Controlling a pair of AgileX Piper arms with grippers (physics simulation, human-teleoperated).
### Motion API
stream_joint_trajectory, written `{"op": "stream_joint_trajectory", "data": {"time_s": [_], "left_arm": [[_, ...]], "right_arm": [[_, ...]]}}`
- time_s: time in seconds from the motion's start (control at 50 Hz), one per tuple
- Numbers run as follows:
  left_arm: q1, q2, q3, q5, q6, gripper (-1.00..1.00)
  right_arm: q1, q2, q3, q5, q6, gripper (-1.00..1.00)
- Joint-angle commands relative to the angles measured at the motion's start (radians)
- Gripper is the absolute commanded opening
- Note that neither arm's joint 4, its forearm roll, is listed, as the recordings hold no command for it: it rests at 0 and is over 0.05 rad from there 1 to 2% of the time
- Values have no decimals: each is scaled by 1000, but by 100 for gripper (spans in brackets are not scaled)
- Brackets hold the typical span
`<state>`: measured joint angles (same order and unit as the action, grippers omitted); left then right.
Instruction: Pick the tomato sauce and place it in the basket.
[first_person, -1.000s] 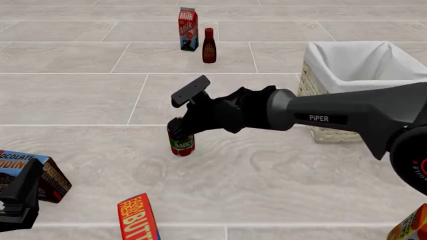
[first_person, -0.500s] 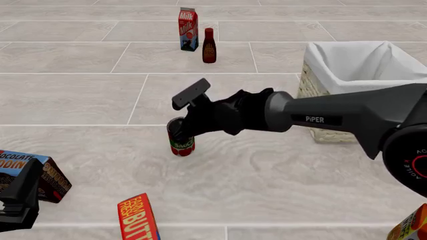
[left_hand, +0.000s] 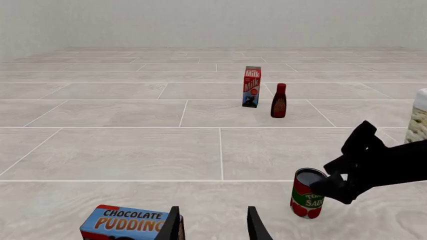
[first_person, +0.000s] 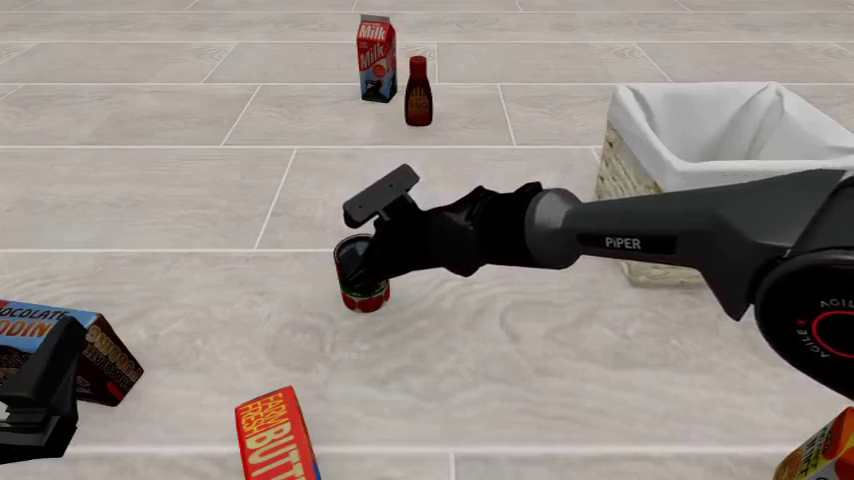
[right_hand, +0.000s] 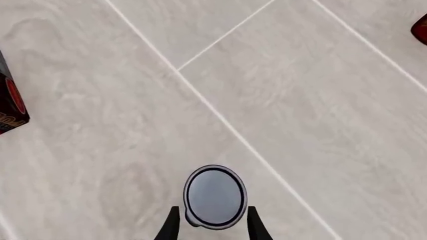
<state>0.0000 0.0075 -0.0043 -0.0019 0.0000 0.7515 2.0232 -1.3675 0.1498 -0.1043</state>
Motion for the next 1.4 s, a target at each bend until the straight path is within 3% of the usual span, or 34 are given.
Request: {"op": "stream_joint_trajectory", "data": {"time_s": [0.02,1.4], "left_arm": [[0,0,0,0,0,100],[0,0,0,0,0,100]], "right_arm": [[0,6,-1,-1,2,100],[-2,34,9,-22,11,100]]}}
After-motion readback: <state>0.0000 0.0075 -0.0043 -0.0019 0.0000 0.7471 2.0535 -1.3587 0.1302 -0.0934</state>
